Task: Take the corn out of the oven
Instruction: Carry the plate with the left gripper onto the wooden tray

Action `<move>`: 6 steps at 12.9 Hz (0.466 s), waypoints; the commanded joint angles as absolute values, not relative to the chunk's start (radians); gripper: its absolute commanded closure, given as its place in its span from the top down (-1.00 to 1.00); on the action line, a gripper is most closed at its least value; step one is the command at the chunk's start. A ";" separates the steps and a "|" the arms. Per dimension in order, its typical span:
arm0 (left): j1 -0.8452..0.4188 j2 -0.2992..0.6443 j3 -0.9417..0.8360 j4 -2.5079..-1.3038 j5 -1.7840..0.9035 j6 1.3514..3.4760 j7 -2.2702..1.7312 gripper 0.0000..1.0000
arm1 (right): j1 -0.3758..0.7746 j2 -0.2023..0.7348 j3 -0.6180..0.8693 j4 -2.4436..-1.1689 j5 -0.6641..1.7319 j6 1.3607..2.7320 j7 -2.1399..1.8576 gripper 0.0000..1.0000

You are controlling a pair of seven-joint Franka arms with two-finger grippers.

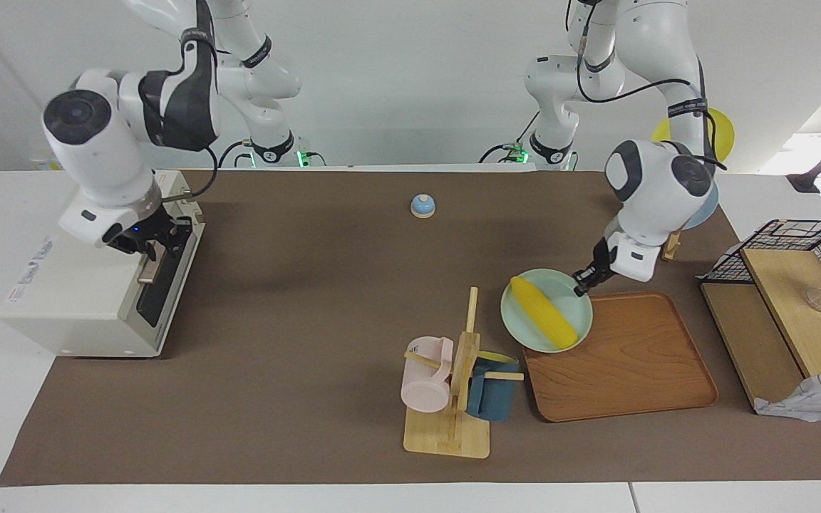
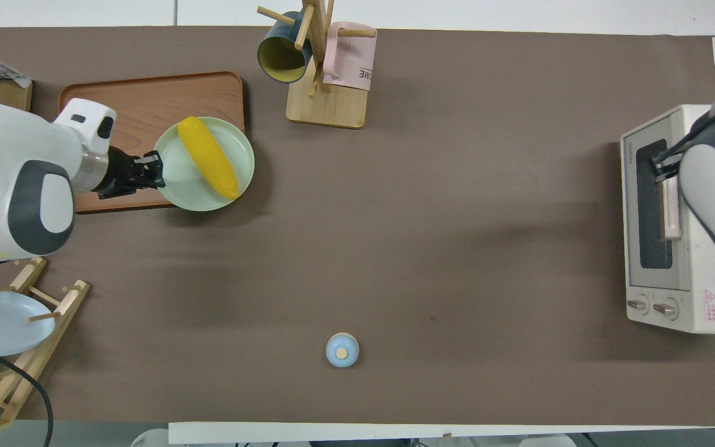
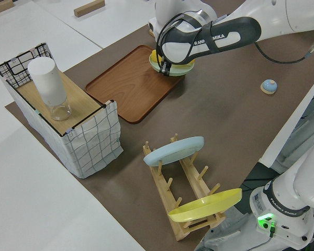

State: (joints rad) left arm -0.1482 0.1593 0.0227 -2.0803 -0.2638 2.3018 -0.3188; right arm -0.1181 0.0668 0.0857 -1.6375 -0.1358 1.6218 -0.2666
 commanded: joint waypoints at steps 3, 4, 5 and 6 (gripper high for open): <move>-0.080 0.305 0.012 -1.958 -0.287 2.387 -0.282 -0.98 | -0.115 0.067 0.098 -1.385 -0.043 1.398 -0.223 1.00; -0.074 0.307 0.015 -1.954 -0.285 2.387 -0.275 -0.15 | -0.129 0.061 0.095 -1.403 -0.051 1.394 -0.213 1.00; -0.063 0.307 0.018 -1.954 -0.284 2.387 -0.261 0.90 | -0.150 0.049 0.091 -1.432 -0.049 1.370 -0.206 1.00; -0.060 0.296 0.020 -1.956 -0.284 2.381 -0.268 1.00 | -0.156 0.037 0.091 -1.454 -0.048 1.371 -0.193 1.00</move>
State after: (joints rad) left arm -0.0772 0.3007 0.0230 -1.9682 -0.2700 2.3866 -0.2900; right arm -0.1266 0.0352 0.0905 -1.4262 -0.0681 1.3795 -0.2181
